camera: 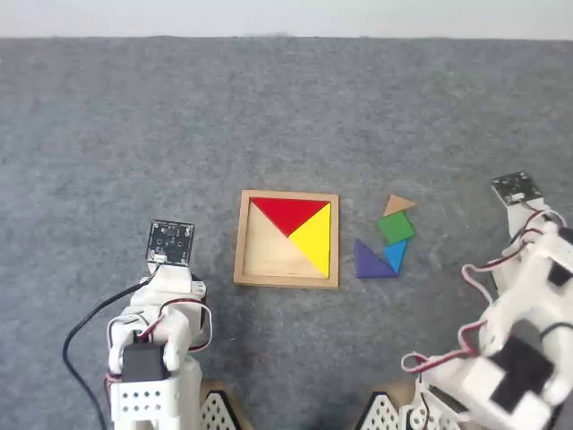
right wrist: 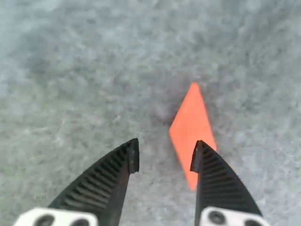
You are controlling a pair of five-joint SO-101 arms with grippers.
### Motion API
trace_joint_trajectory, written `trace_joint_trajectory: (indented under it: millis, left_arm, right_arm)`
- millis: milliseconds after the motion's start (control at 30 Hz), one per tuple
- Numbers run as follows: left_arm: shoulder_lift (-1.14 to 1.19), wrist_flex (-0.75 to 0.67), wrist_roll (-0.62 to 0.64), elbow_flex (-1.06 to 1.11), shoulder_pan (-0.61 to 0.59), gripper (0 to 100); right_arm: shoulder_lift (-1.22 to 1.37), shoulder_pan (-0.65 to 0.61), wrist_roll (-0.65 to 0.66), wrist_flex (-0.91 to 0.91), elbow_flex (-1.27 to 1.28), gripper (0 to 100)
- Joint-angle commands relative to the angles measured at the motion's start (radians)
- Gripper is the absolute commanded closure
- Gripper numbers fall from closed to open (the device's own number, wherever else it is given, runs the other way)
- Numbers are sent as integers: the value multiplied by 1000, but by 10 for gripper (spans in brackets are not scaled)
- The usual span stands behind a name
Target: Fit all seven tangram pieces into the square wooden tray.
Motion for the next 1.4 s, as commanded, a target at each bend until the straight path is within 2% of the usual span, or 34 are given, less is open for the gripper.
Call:
trace_joint_trajectory:
  millis: [0, 300, 533, 767, 900, 1000, 1133, 1233, 1367]
  left_arm:
    - [-17, 3, -2, -10, 6, 979]
    - [-17, 3, -2, -10, 6, 979]
    - [-17, 3, -2, -10, 6, 979]
    - [-17, 3, -2, -10, 6, 979]
    - [-17, 3, -2, -10, 6, 979]
    - [-17, 3, -2, -10, 6, 979]
    - [-17, 3, -2, -10, 6, 979]
    - [-17, 3, -2, -10, 6, 979]
    - [-17, 3, -2, -10, 6, 979]
  right_arm:
    - [96, 41, 12, -19, -143, 811]
    - [406, 104, 54, -54, -322, 811]
    - [512, 124, 55, -82, -385, 811]
    - [522, 131, 44, -82, -382, 816]
    - [486, 134, -11, -74, -388, 840]
    - [417, 133, -18, 13, -384, 840]
    - [363, 85, -71, 120, -368, 843]
    - [332, 31, -120, 114, -302, 843]
    - [255, -53, -222, 19, -160, 843]
